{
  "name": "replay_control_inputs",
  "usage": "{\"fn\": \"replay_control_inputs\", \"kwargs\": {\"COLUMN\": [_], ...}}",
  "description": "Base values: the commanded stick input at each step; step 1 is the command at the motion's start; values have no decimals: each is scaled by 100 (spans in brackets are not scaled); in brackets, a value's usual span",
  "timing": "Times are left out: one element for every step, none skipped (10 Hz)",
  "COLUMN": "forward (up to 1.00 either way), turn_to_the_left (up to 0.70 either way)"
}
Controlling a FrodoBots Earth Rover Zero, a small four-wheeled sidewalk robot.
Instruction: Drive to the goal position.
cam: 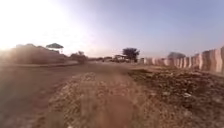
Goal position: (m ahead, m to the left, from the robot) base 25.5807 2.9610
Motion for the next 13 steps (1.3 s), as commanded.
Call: {"fn": "replay_control_inputs", "kwargs": {"forward": [70, 70, 70, 70, 70, 70, 70, 70, 70, 70, 70, 70, 70], "turn_to_the_left": [0, 0, 0, 0, 0, 0, 0, 0, 0, 0, 0, 0, 0]}}
